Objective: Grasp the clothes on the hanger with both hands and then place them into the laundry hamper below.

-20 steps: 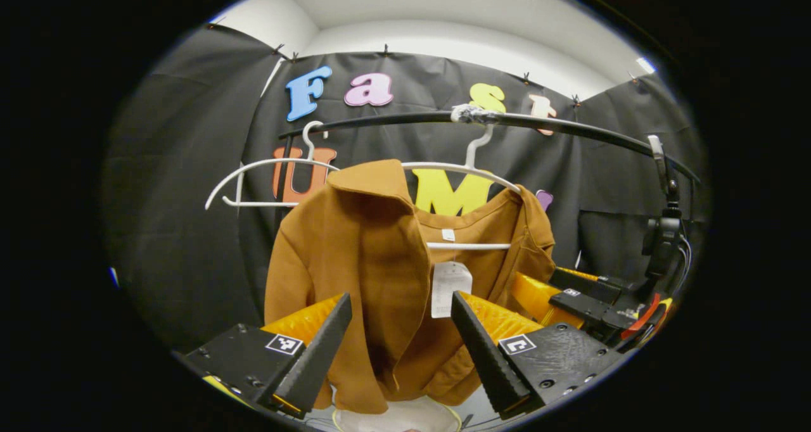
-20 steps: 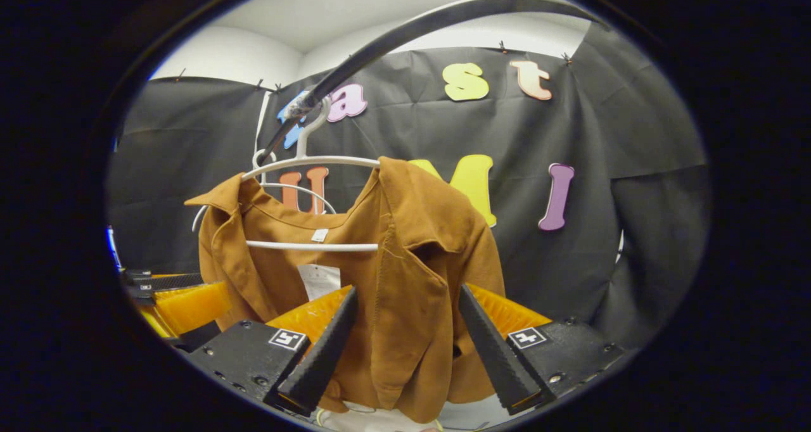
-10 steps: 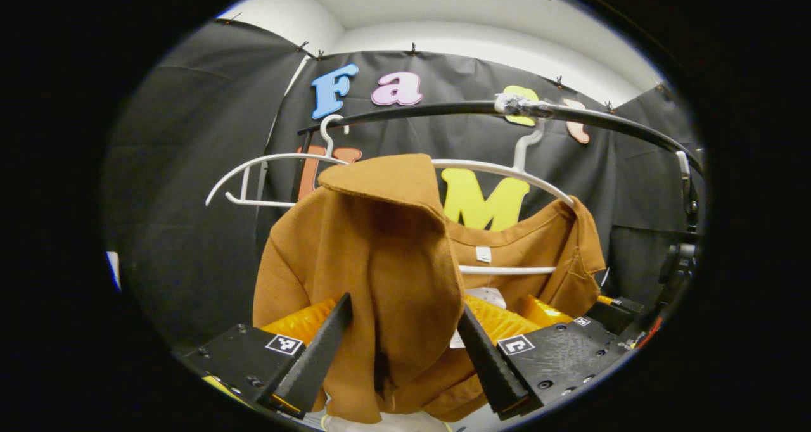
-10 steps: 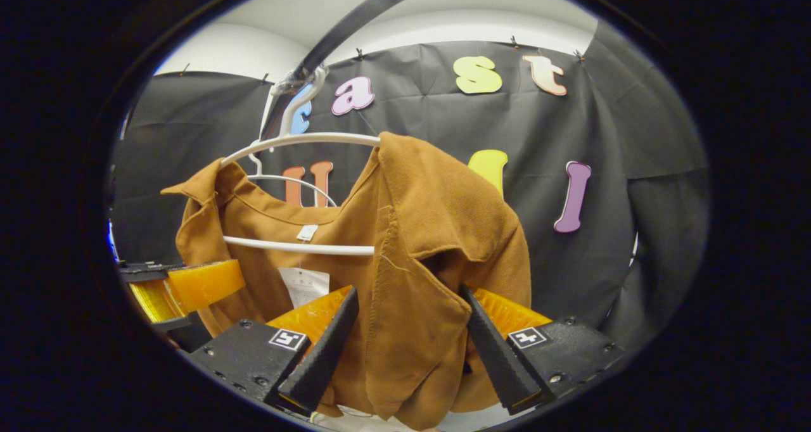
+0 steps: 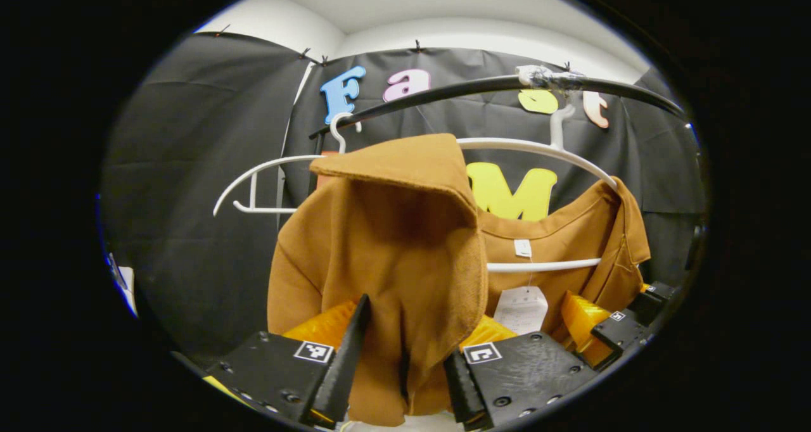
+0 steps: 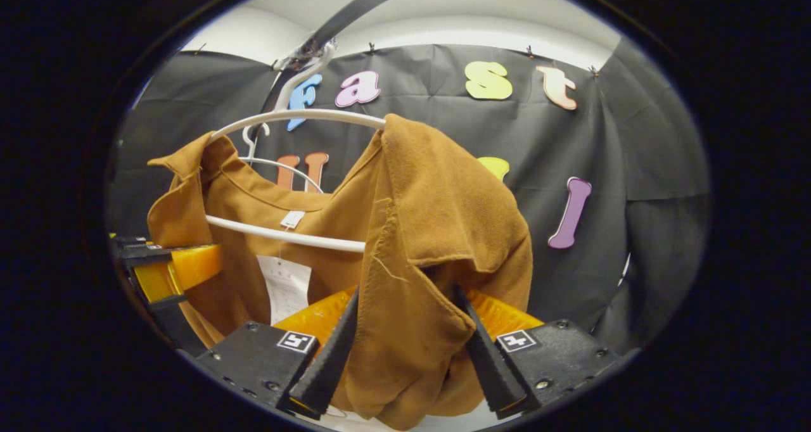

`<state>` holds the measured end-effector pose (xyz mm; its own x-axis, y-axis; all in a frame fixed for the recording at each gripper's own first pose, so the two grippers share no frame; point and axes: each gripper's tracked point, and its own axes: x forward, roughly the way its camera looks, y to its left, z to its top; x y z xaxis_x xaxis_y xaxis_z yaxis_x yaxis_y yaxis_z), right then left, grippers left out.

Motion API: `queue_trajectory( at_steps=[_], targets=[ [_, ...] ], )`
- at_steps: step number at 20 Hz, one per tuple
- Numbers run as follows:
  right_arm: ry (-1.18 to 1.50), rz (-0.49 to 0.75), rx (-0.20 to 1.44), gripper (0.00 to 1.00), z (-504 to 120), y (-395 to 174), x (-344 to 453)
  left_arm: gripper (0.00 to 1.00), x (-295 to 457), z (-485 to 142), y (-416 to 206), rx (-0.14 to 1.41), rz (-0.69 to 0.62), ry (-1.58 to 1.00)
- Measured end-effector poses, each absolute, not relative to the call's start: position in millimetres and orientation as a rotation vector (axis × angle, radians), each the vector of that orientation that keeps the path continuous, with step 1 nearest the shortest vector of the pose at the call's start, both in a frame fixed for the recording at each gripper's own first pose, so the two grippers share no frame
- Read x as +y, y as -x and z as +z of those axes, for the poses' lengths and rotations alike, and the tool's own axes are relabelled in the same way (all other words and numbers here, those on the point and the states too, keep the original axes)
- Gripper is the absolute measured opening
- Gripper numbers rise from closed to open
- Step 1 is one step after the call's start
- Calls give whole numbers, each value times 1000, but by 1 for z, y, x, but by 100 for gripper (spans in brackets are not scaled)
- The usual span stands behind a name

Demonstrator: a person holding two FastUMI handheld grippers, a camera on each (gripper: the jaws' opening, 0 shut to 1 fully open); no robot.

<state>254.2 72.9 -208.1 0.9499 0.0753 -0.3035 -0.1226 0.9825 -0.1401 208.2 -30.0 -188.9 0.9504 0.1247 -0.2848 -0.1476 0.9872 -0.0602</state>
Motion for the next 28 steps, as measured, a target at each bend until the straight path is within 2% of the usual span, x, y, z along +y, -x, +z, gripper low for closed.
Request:
queue_trajectory(
  at_steps=[2, 3, 4, 5, 6, 7, 8, 9, 10, 11, 13, 14, 22, 23, 24, 28],
  targets=[
    [168, 91, 293, 81, -208, -252, 71, 47, -26, -189, -207, 290, 139, 72],
    [166, 84, 291, 72, -209, -250, 69, 28, -21, -190, -204, 283, 162, 64],
    [161, 79, 292, 69, -208, -246, 66, 9, -19, -190, -202, 280, 164, 64],
    [158, 71, 288, 60, -209, -243, 62, 12, -22, -190, -204, 279, 138, 76],
    [161, 61, 284, 55, -209, -241, 58, 13, -29, -188, -199, 277, 111, 90],
    [167, 44, 278, 46, -208, -238, 52, 8, -29, -187, -197, 274, 99, 98],
    [172, 27, 271, 42, -206, -233, 47, 8, -26, -188, -193, 275, 92, 107],
    [171, 14, 262, 35, -203, -228, 44, 14, -24, -185, -187, 274, 94, 113],
    [173, -3, 251, 31, -199, -224, 39, 7, -22, -185, -187, 271, 97, 123],
    [176, -16, 240, 22, -195, -222, 33, 1, -26, -186, -187, 278, 75, 135],
    [180, -36, 226, 13, -190, -217, 25, 5, -24, -184, -186, 272, 65, 137],
    [178, -50, 225, 12, -189, -216, 21, 1, -21, -183, -183, 274, 62, 134],
    [276, -146, 162, 9, -156, -205, -10, 1, 17, -159, -166, 253, 95, 137],
    [277, -154, 158, 9, -153, -204, -15, 5, 23, -157, -165, 251, 101, 138],
    [286, -167, 149, 9, -148, -205, -19, 1, 27, -155, -164, 253, 103, 138],
    [257, -154, 137, 9, -143, -209, -27, 1, 40, -143, -163, 235, 119, 153]
  ],
)
